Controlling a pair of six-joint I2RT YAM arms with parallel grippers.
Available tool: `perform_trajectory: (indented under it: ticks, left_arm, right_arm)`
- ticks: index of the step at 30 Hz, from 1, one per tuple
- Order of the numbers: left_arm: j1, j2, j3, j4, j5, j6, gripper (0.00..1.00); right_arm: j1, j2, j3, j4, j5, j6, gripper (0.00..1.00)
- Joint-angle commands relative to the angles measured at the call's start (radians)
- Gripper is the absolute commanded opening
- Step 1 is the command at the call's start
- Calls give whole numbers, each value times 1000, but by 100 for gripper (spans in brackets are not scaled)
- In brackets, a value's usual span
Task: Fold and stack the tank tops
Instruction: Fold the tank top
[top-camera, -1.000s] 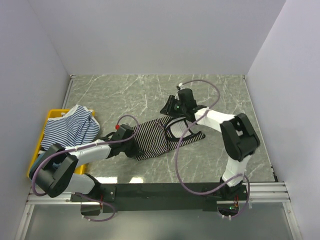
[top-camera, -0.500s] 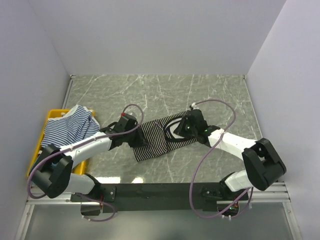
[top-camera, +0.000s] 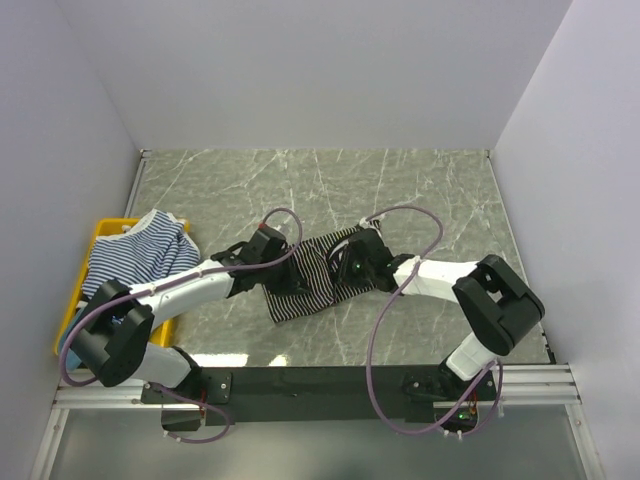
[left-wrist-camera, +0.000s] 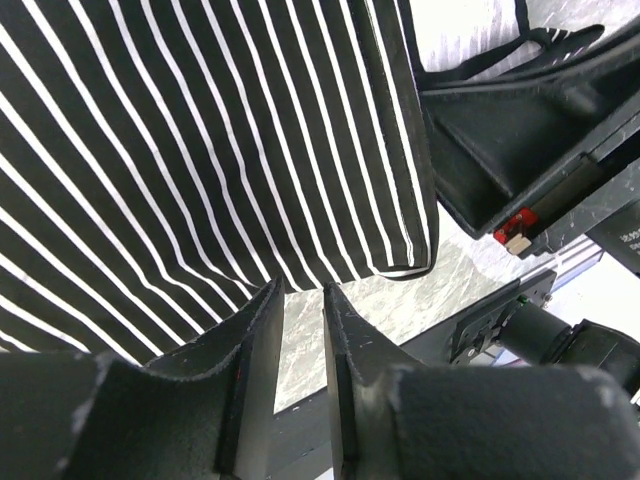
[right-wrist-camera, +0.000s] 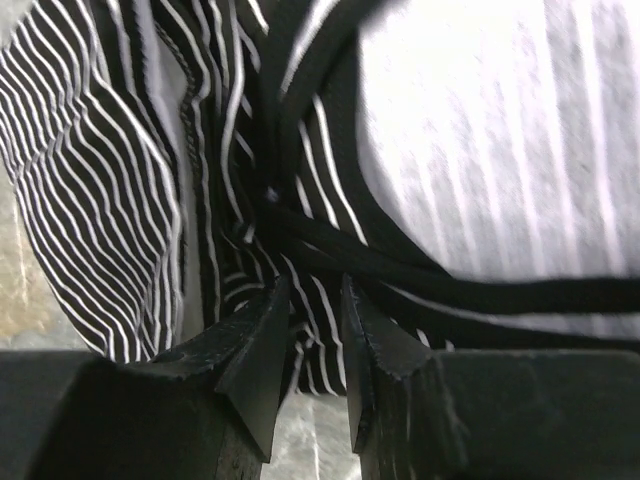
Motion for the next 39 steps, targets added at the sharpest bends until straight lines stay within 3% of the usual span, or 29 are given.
perform_trajectory:
  ticks: [1, 20, 39]
  left_arm:
    - [-8, -4, -6, 34, 8, -2, 29]
    - [-9, 6, -72, 50, -10, -14, 28]
    - [-8, 13, -78, 50, -9, -14, 29]
  right_arm:
    - [15, 20, 45, 60, 11, -12, 35]
    - [26, -123, -55, 66, 99, 31, 29]
    - [72, -35, -21, 85, 54, -12, 31]
